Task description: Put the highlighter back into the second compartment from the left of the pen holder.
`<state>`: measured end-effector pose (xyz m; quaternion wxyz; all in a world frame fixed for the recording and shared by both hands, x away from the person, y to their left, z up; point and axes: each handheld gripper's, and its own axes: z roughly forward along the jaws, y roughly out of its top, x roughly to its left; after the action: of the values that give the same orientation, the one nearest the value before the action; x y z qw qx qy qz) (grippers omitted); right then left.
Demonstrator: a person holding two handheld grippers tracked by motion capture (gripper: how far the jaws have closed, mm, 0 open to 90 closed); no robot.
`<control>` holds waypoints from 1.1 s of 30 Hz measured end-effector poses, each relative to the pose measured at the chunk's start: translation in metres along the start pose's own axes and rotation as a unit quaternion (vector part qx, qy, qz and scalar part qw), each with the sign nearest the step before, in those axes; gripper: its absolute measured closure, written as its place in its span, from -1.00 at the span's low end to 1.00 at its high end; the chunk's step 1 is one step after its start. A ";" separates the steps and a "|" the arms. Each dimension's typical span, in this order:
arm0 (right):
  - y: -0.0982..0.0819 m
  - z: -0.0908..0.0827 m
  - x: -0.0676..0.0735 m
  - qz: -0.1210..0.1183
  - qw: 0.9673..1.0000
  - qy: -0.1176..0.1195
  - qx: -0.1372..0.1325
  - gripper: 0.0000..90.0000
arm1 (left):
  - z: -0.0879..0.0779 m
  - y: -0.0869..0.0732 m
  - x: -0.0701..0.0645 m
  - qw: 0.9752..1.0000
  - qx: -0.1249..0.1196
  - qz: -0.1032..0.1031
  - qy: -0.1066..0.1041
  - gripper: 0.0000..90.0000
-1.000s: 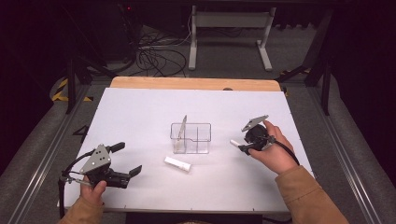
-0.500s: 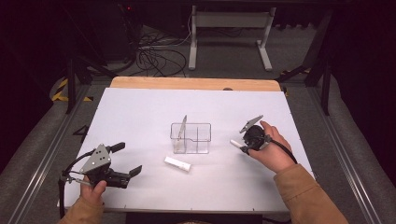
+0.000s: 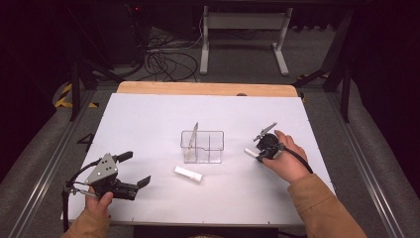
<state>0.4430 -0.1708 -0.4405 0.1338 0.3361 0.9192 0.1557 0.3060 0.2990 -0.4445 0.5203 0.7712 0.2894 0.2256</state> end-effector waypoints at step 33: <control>0.006 -0.033 0.007 -0.022 0.998 -0.010 -0.058 0.76 | 0.000 0.000 -0.001 1.000 0.000 0.002 0.004 -0.98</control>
<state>0.4299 -0.1680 -0.4094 0.1655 0.3095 0.9143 0.2024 0.3054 0.2985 -0.4440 0.5186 0.7710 0.2898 0.2292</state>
